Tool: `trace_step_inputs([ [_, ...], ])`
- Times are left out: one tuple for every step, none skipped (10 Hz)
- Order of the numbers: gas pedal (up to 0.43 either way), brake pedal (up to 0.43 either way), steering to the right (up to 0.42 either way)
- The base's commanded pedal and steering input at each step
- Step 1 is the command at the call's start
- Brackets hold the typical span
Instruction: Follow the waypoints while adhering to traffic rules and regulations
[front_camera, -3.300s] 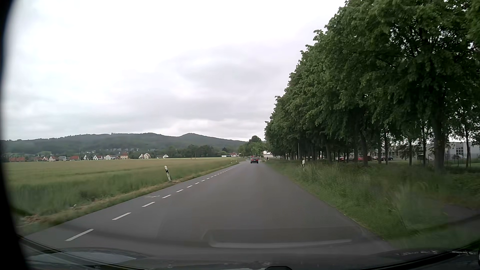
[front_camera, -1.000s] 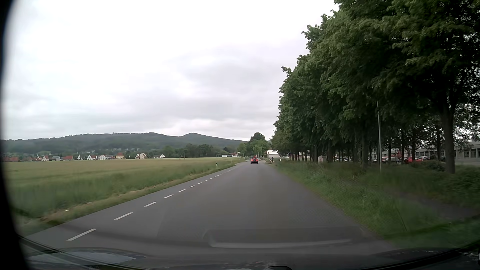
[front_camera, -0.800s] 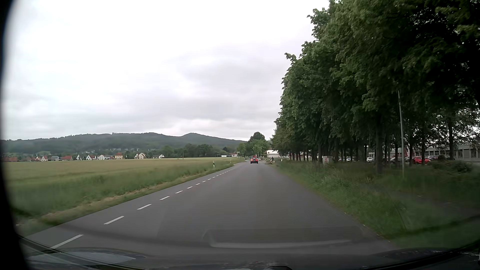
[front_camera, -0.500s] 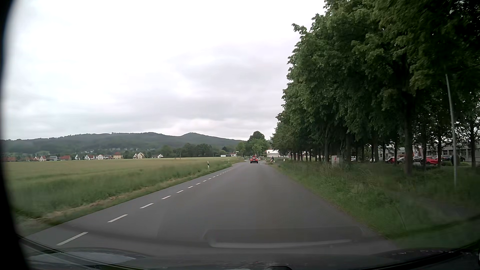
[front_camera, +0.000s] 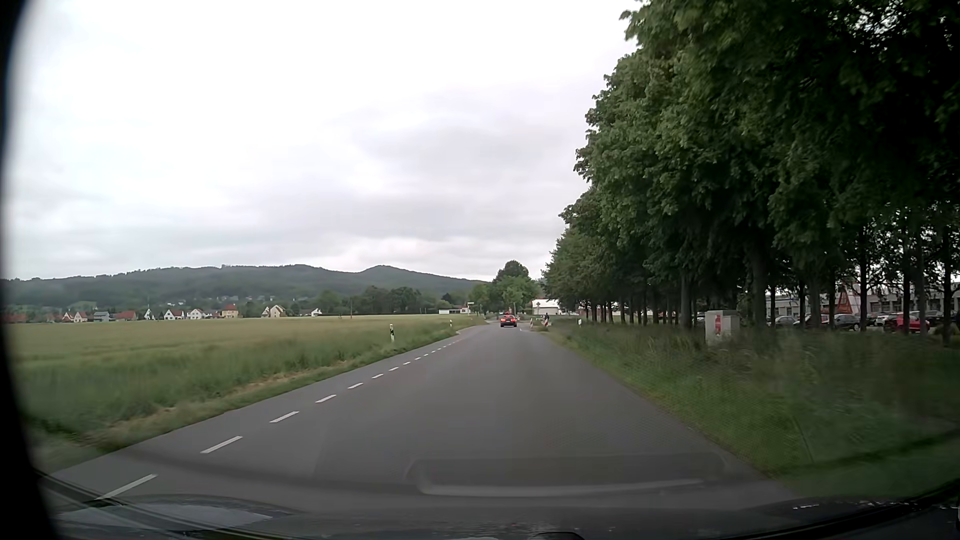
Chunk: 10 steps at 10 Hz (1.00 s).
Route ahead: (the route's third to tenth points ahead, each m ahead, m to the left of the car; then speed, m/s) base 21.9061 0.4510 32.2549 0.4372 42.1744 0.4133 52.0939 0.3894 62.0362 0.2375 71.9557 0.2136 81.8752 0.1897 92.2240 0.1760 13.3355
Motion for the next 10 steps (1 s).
trace_step_inputs([
  [0.15,0.0,0.001],
  [0.15,0.0,0.001],
  [0.15,0.0,0.001],
  [0.138,0.0,0.001],
  [0.138,0.0,0.001],
  [0.138,0.0,0.001],
  [0.138,0.0,0.001],
  [0.047,0.0,0.001],
  [0.0,0.0,0.001],
  [0.0,0.0,0.001],
])
